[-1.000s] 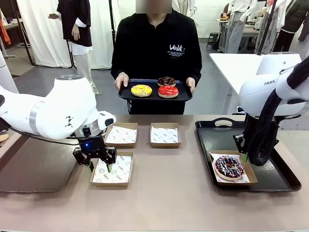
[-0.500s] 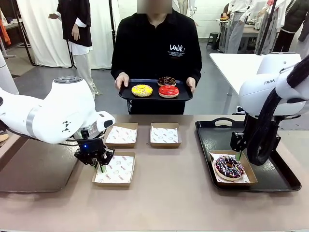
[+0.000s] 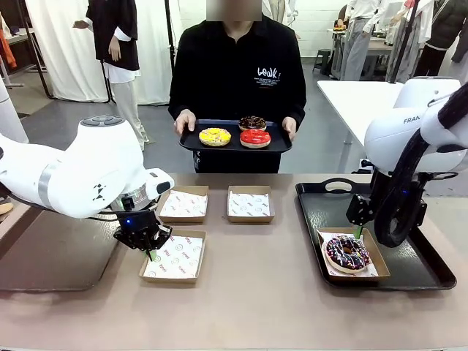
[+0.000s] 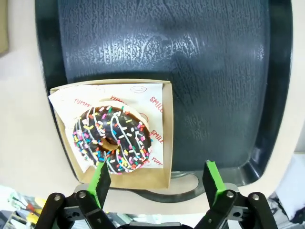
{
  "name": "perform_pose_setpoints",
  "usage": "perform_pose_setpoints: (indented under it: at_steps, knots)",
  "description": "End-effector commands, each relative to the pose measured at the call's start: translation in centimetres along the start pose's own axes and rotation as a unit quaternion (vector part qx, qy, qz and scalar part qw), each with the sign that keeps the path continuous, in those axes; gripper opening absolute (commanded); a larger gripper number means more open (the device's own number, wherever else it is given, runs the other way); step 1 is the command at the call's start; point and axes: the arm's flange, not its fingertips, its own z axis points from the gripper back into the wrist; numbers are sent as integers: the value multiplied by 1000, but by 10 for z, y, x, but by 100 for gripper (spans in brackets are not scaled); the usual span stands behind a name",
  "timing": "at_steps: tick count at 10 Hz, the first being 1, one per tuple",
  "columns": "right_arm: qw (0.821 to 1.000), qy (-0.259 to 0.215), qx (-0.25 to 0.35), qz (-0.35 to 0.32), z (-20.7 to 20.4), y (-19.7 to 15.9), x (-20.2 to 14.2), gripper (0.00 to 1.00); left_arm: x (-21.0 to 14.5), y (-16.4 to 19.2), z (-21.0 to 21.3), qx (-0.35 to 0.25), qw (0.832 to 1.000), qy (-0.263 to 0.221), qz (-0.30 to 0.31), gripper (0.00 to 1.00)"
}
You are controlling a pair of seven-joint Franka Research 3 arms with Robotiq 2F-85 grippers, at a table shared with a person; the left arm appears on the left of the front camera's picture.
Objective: Individually package the donuts and arrange them on the tray.
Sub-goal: Place the picked Paper togo box on the Handle tray while simultaneously picking up another Paper togo box from the table with the other hand.
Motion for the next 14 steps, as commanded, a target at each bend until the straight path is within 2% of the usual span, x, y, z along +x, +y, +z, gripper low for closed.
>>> perform_pose_setpoints:
  at_steps: [1,2,3,4,5,7,10,11,13,14]
  knots:
    - [998,12,56,14,22,-18,-18,100,-4,-5,7,-4,1000,13,23,0]
    - [993,-12,114,18,45,-41,-34,100,-1,-8,19,-29,998,46,15,0]
    - [987,-25,161,7,63,-71,-47,100,5,-10,33,-34,998,45,18,0]
    - [974,-19,224,-10,76,-109,-57,100,13,-14,49,-41,998,33,17,0]
    - [955,-33,293,-27,82,-150,-64,100,21,-18,63,-50,998,18,15,0]
    - [915,-65,395,-48,85,-216,-75,100,43,-26,96,-74,997,2,15,0]
    - [863,-154,477,-64,71,-282,-84,100,73,-34,134,-68,997,-28,31,0]
    - [847,-158,501,-82,61,-299,-84,100,84,-37,137,-65,997,-27,38,0]
    - [828,-158,531,-90,40,-324,-84,100,106,-40,137,-59,997,-20,46,0]
    - [825,-156,539,-73,32,-333,-86,100,114,-42,136,-57,997,-17,46,0]
